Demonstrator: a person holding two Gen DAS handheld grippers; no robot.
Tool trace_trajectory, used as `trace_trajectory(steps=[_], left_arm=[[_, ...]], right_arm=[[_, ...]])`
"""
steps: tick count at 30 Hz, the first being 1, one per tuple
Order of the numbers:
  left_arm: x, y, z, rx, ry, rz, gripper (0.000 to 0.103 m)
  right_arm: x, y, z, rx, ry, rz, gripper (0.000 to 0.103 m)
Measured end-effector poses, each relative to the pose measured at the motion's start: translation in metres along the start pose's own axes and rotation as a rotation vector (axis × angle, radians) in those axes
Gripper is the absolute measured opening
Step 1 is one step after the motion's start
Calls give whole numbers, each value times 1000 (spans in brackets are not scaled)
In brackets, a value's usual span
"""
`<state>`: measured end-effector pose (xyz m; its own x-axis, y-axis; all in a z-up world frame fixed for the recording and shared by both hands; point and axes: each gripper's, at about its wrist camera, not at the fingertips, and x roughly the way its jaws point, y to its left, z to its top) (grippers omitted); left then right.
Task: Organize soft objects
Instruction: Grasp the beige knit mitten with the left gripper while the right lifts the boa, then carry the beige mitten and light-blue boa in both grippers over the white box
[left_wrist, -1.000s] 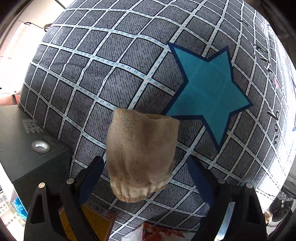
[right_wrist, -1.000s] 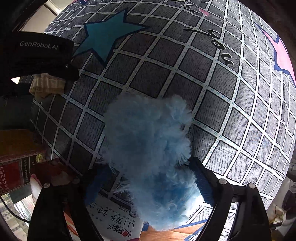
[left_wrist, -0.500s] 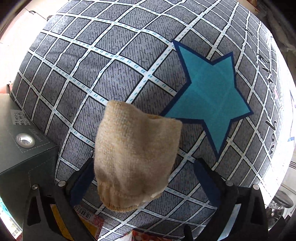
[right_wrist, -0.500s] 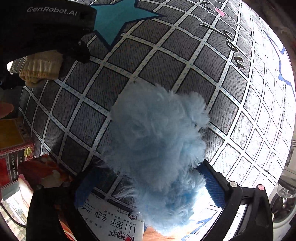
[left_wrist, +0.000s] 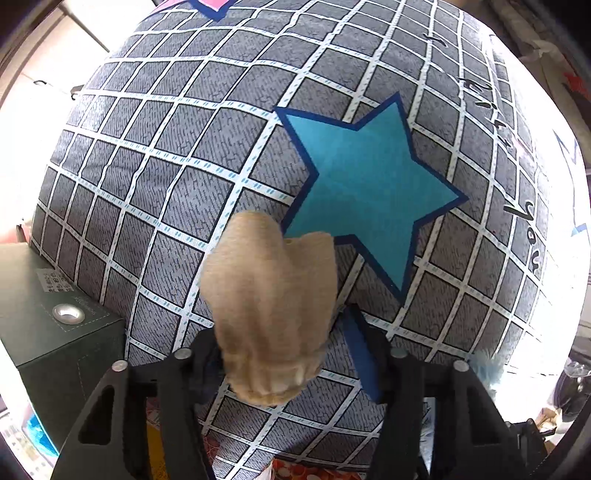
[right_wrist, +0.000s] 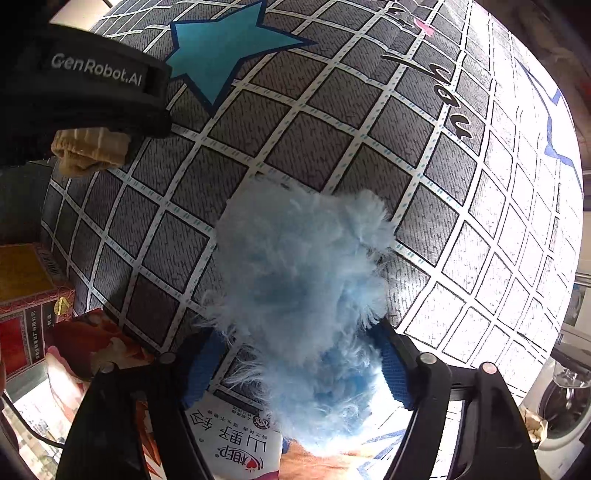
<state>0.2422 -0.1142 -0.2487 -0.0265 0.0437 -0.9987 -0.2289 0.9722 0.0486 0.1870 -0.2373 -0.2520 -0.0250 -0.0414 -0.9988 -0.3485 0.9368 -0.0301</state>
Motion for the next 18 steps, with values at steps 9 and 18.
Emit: trace_trajectory(steps=[9, 18], left_arm=[[-39, -11, -20, 71, -50, -45, 27], [-102, -14, -53, 200, -138, -177, 27]], right_arm=[[-20, -44, 0, 182, -62, 191, 26], [-61, -73, -21, 338, -127, 277, 26]])
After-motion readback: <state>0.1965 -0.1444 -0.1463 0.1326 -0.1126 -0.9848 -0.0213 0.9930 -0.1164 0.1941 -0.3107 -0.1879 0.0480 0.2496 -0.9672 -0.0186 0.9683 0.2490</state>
